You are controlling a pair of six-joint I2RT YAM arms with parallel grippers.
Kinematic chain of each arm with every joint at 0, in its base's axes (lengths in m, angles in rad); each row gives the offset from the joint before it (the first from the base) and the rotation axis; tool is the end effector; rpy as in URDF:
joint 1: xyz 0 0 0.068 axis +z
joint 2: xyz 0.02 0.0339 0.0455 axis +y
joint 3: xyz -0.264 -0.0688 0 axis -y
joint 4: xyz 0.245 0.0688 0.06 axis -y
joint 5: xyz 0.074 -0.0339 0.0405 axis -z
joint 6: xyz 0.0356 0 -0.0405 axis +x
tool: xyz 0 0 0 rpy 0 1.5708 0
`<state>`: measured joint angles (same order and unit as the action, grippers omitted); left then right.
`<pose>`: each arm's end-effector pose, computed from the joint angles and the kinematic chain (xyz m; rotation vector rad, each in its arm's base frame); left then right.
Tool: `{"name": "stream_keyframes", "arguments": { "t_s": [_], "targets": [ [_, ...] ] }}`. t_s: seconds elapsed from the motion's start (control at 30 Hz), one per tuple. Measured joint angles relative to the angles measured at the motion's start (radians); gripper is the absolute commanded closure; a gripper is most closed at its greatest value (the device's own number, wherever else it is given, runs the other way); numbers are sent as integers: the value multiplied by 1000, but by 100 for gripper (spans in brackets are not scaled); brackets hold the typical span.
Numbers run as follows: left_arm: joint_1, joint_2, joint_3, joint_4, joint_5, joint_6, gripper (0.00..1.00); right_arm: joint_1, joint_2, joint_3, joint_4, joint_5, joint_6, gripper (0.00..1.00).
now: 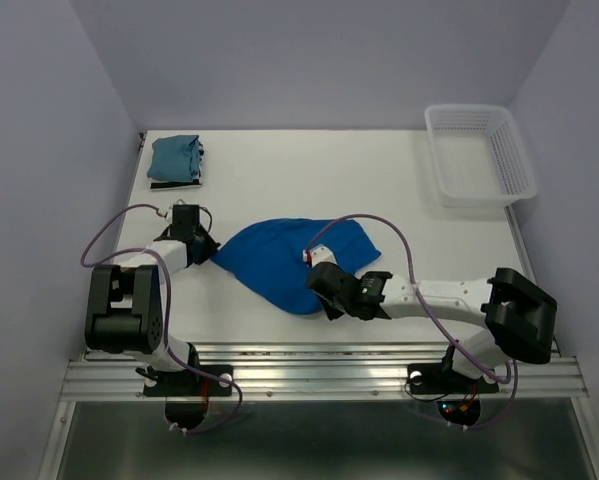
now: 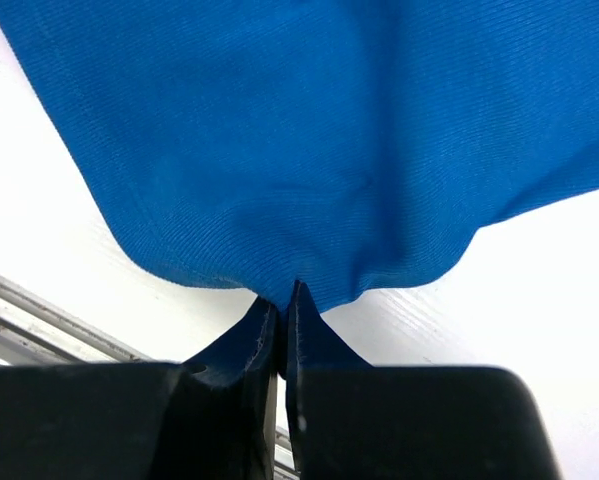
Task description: Fold and stack the tank tops
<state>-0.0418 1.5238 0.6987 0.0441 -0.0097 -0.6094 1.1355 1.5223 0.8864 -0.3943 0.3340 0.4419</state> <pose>0.2955 -0.0120 0.1608 -0.6690 2.2765 -0.3054 0.1351 0.2629 0.1877 -0.7469 2.4133 0.1962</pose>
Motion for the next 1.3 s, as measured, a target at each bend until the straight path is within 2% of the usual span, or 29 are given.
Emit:
{"name": "stream_keyframes", "arguments": {
  "t_s": [0.03,0.07,0.1,0.13,0.17,0.4,0.6,0.67,0.83,0.93,0.97,1.0,1.07,1.1,1.3],
  "targets": [
    [-2,-16,-8,-21,-2,0,90,-2,-10,-3,-1,-1,0,99],
    [-2,-29,-12,-40,-4,0,69,-2,-21,-5,-3,-1,0,100],
    [-3,-45,-12,-68,-11,-1,63,-2,-30,-6,-2,-6,0,99],
    [-5,-54,-12,-83,-20,-10,18,-2,-34,-7,-2,-9,0,99],
    [-9,-63,-11,-100,-32,-13,6,-2,-37,-11,0,-13,0,99],
    [-51,-93,-11,-137,-60,-68,1,-37,-65,-79,-16,-48,1,99],
    [-81,-74,-6,-124,-76,-71,17,-51,-67,-82,-18,-72,0,99],
    [-81,-42,20,-124,-90,-69,20,-51,-73,-81,-18,-72,0,99],
    [-100,71,135,-149,-155,-56,21,-51,-102,-83,-18,-72,0,99],
    [-134,128,201,-192,-211,-38,26,-55,-120,-83,-18,-72,0,99],
    [-150,151,225,-209,-232,-30,37,-55,-125,-84,-18,-72,1,99],
    [-160,164,240,-221,-245,-24,42,-55,-132,-84,-18,-71,1,99],
    [-181,188,265,-245,-280,-11,74,-57,-141,-84,-18,-68,2,99],
    [-187,192,269,-251,-291,-13,99,-61,-146,-85,-18,-68,3,99],
    [-199,187,267,-261,-288,-16,100,-74,-164,-85,-18,-54,2,99]
  ]
}}
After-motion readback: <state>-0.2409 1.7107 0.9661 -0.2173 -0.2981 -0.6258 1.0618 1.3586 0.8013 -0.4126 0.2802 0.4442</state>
